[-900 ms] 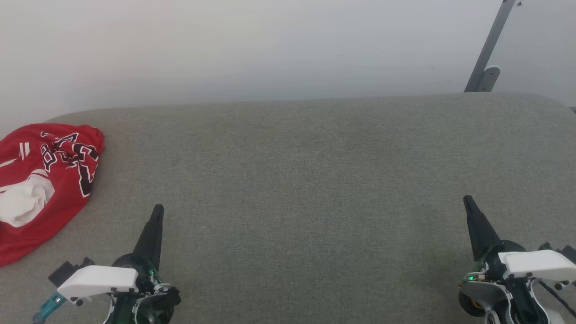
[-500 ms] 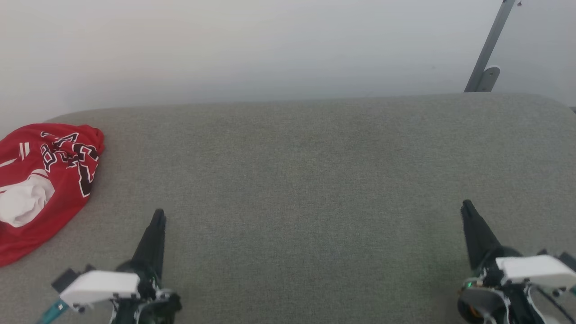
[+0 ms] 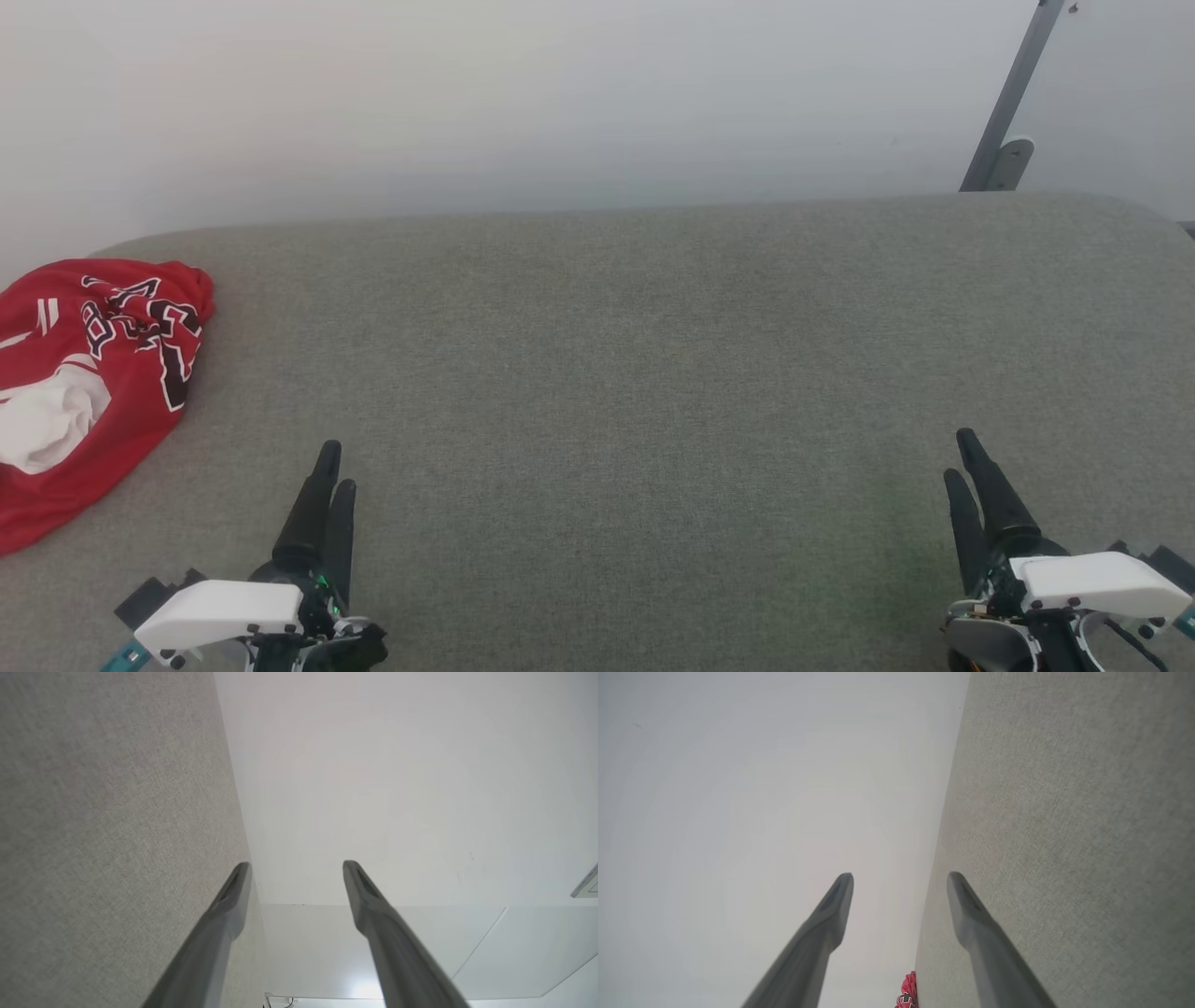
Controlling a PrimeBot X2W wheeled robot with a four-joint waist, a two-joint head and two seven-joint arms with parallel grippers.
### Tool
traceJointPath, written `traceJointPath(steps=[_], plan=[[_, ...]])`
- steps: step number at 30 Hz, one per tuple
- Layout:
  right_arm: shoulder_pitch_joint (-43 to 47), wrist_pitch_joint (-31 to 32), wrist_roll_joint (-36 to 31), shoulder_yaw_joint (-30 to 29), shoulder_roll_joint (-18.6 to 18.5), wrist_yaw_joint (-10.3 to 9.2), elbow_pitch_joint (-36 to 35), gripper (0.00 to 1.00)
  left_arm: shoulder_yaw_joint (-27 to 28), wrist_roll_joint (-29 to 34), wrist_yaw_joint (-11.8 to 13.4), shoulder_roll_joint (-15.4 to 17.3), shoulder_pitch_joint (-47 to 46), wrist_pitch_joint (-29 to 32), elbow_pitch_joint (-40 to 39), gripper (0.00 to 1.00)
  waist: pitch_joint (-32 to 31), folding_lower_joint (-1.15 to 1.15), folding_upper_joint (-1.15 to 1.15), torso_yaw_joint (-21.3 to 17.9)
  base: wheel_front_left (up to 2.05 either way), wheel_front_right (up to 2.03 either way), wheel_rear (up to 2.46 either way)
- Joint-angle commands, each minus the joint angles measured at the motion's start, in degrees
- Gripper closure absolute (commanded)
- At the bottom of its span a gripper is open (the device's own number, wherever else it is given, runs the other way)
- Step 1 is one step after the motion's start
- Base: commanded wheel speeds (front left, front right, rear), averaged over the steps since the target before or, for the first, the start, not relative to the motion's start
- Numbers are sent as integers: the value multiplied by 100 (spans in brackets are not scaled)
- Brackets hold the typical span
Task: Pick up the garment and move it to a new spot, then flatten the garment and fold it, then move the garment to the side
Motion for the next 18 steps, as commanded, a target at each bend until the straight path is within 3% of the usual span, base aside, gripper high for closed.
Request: traceJointPath(steps=[1, 10, 18], plan=[[-161, -102, -208, 60, -65, 1, -117, 0, -50, 122, 48, 51, -107, -100, -180, 0, -3, 0, 0, -9, 0, 0, 0], [-241, -309, -1076, 147, -168, 2, -54, 0, -216, 804, 220, 250, -121, -324, -333, 0, -16, 0, 0, -40, 0, 0, 0], [-331, -386, -2161, 156, -245, 2, 7, 0, -387, 1953, 397, 476, -126, -516, -391, 0, -33, 0, 0, -66, 0, 0, 0]])
